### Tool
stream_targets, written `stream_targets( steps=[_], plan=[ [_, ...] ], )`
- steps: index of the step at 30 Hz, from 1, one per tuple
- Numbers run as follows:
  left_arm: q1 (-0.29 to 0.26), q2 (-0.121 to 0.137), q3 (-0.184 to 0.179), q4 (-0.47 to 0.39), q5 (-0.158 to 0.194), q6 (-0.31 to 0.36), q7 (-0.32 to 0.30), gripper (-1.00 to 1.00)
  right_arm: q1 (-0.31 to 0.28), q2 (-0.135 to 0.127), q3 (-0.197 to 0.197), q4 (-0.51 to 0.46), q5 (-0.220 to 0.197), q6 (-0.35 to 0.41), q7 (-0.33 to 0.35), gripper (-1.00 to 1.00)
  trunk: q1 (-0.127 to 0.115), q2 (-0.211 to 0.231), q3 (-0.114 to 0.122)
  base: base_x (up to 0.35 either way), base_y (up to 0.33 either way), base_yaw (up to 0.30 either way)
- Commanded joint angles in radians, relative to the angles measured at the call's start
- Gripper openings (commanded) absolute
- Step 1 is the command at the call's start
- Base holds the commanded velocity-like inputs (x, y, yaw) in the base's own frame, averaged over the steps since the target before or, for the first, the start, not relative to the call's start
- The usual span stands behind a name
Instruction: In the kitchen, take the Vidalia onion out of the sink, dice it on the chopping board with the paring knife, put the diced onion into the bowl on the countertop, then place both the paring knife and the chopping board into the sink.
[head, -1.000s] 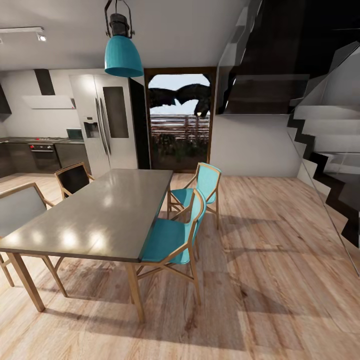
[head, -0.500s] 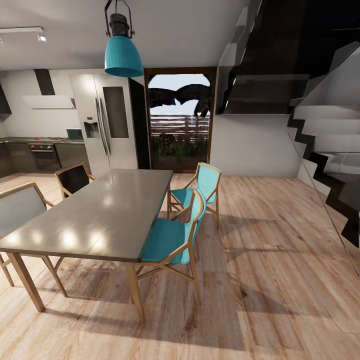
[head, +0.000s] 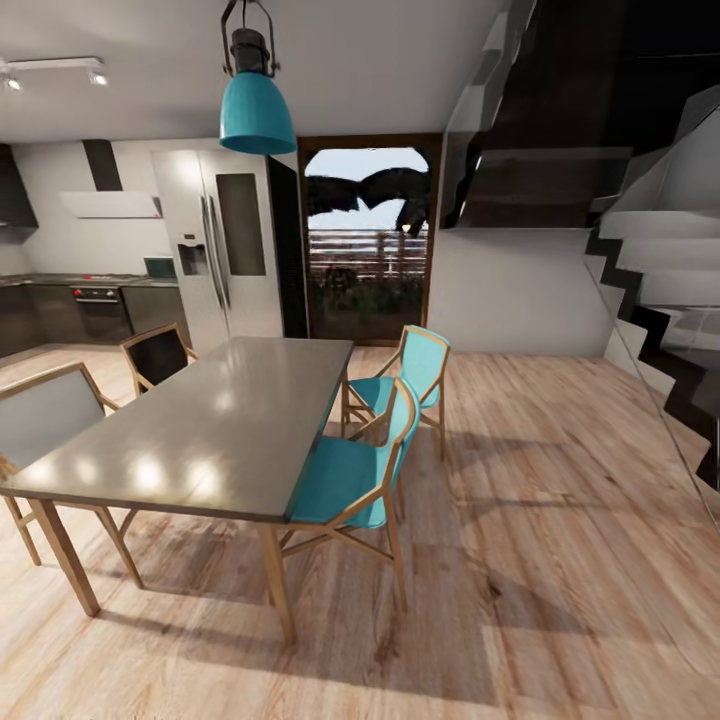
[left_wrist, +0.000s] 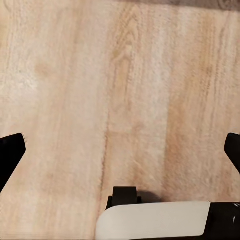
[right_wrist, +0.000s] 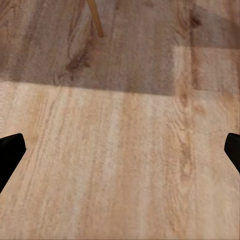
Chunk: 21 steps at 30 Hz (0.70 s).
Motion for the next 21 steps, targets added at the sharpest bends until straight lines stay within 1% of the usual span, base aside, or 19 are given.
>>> stream_targets(
  steps=[1, 16, 21],
  plan=[
    [0.0, 0.0, 0.001, 0.0, 0.001, -0.002, -0.001, 1.0, 0.0, 0.0, 0.0, 0.0, 0.001, -0.003, -0.003, 1.0, 0.0, 0.0, -0.001, 0.0, 0.0, 0.224],
    [0.0, 0.0, 0.001, 0.001, 0.0, -0.002, -0.001, 1.0, 0.0, 0.001, 0.0, 0.016, 0.001, -0.003, -0.004, 1.0, 0.0, 0.0, -0.001, 0.0, 0.0, 0.247],
    [0.0, 0.004, 0.001, 0.002, 0.0, -0.008, -0.002, 1.0, 0.0, 0.003, 0.001, 0.018, 0.001, -0.003, -0.004, 1.0, 0.0, 0.0, -0.001, 0.0, 0.0, 0.251]
  ],
)
